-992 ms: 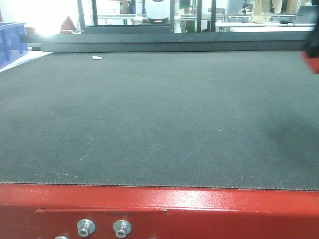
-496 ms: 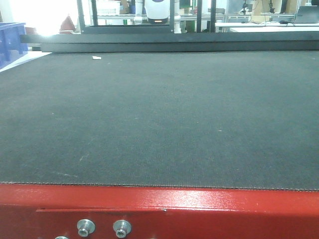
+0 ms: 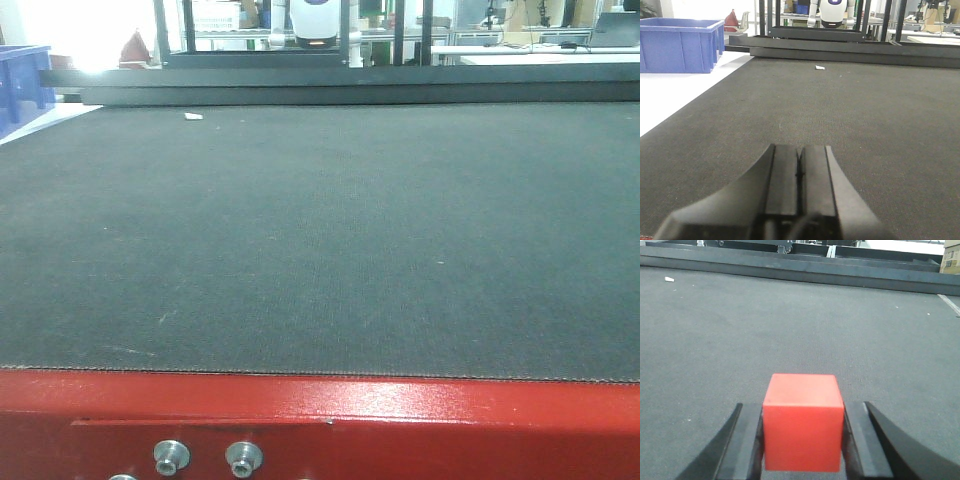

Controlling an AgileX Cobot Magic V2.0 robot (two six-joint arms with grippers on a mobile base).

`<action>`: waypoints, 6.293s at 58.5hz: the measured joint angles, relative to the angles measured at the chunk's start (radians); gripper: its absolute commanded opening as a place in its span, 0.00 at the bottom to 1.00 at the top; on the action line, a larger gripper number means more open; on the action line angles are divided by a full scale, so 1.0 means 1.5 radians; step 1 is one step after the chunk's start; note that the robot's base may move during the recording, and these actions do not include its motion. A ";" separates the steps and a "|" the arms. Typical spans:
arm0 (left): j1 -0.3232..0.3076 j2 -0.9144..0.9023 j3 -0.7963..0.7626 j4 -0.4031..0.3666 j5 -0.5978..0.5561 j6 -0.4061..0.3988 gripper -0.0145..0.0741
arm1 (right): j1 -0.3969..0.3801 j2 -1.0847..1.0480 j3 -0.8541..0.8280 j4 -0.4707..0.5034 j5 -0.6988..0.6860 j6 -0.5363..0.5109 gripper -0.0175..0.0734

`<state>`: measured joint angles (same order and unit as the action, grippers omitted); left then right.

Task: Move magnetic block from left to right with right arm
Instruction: 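Raise the held red cube up and away from the table, then drive the base away from the first table holding the cube, then turn the base past the chair toward the second table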

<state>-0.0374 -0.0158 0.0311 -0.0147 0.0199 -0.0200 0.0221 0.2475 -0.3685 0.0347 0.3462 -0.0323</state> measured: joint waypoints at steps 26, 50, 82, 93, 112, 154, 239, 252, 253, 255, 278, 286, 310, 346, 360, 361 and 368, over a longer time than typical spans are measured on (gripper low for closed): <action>0.000 0.000 0.000 0.000 0.000 0.000 0.03 | 0.000 -0.001 0.001 0.001 0.008 0.000 0.62; 0.000 0.000 0.000 0.000 0.000 0.000 0.03 | 0.000 -0.001 0.001 0.001 0.009 0.000 0.62; 0.000 0.000 0.000 0.000 0.000 0.000 0.03 | 0.000 -0.001 0.001 0.001 0.009 -0.001 0.62; 0.000 0.000 0.000 0.000 0.000 0.000 0.03 | 0.000 -0.001 0.001 0.001 0.009 -0.001 0.62; 0.000 0.000 0.000 0.000 0.000 0.000 0.03 | 0.000 -0.001 0.001 0.001 0.009 -0.001 0.62; 0.000 0.000 0.000 0.000 0.000 0.000 0.03 | 0.000 -0.001 0.001 0.001 0.009 -0.001 0.62; 0.000 0.000 0.000 0.000 0.000 0.000 0.03 | -0.001 -0.002 0.001 0.001 0.010 -0.001 0.62; 0.000 0.000 0.000 0.000 0.000 0.000 0.03 | -0.001 -0.002 0.001 0.001 0.010 -0.001 0.62; 0.000 0.000 0.000 0.000 0.000 0.000 0.03 | -0.001 -0.002 0.001 0.001 0.010 -0.001 0.62; 0.000 0.000 0.000 0.000 0.000 0.000 0.03 | -0.001 -0.002 0.001 0.001 0.010 -0.001 0.62; 0.000 0.000 0.000 0.000 0.000 0.000 0.03 | -0.001 -0.002 0.001 0.001 0.010 -0.001 0.62; 0.000 0.000 0.000 0.000 0.000 0.000 0.03 | -0.001 -0.002 0.001 0.001 0.010 -0.001 0.62; 0.000 0.000 0.000 0.000 0.000 0.000 0.03 | -0.001 -0.002 0.001 0.001 0.010 -0.001 0.62; 0.000 0.000 0.000 0.000 0.000 0.000 0.03 | -0.001 -0.002 0.001 0.001 0.010 -0.003 0.62; 0.000 0.000 0.000 0.000 0.000 0.000 0.03 | -0.001 -0.002 0.001 0.001 0.010 -0.003 0.62; 0.000 0.000 0.000 0.000 0.000 0.000 0.03 | -0.001 -0.002 0.001 0.001 0.010 -0.003 0.62; 0.000 0.000 0.000 0.000 0.000 0.000 0.03 | -0.001 -0.002 0.001 0.001 0.010 -0.003 0.62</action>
<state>-0.0374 -0.0158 0.0311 -0.0147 0.0199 -0.0200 0.0213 0.2452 -0.3668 0.0368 0.3616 -0.0361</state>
